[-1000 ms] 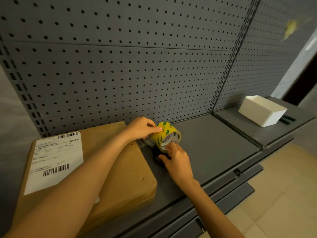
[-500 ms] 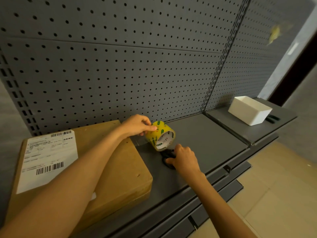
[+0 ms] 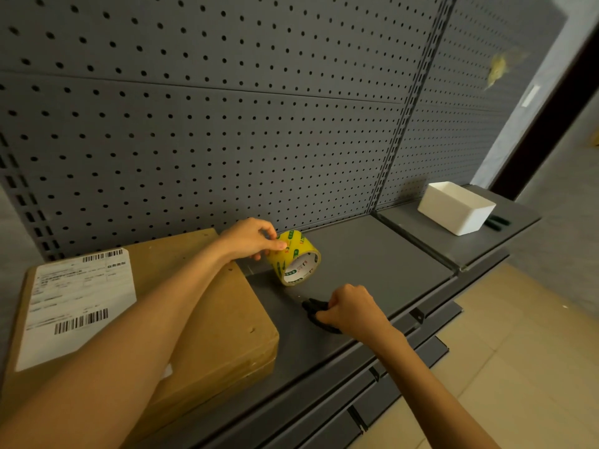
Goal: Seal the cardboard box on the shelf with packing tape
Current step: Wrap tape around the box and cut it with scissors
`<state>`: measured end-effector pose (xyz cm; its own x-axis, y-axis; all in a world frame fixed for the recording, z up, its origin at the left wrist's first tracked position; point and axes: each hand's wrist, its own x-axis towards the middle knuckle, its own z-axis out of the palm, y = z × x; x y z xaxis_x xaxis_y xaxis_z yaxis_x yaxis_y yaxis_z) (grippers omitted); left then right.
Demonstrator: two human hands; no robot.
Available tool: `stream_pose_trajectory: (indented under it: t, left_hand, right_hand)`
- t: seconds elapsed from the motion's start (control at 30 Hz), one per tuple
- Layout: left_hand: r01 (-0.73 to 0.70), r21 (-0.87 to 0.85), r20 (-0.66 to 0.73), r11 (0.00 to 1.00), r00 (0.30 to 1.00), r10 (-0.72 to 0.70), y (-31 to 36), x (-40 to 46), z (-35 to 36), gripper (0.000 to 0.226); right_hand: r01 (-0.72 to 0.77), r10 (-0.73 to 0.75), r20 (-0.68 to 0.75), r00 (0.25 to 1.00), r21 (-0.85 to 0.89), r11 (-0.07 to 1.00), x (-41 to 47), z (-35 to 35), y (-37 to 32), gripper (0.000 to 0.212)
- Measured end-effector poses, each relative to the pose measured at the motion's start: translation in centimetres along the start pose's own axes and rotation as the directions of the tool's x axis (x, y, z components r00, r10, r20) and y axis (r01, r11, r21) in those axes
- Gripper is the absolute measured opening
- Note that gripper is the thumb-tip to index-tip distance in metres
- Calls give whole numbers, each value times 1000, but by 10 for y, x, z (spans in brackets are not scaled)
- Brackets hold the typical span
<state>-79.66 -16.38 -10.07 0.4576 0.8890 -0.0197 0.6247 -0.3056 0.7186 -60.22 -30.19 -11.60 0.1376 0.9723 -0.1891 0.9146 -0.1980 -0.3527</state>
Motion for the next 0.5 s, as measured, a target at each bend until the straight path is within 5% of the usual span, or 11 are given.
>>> stream_pose_trajectory:
  t: [0.17, 0.4, 0.5]
  left_hand:
    - [25, -35, 11, 999, 1000, -25, 1, 0, -2, 25]
    - [78, -89, 90, 993, 993, -70, 10, -2, -4, 21]
    - [109, -99, 104, 989, 990, -98, 11, -1, -5, 20]
  right_hand:
    - [-37, 24, 120, 992, 112, 993, -12, -9, 16, 57]
    - [-94, -69, 368, 927, 405, 909, -28, -18, 15, 44]
    - [-94, -111, 404, 908, 455, 886, -32, -19, 11, 60]
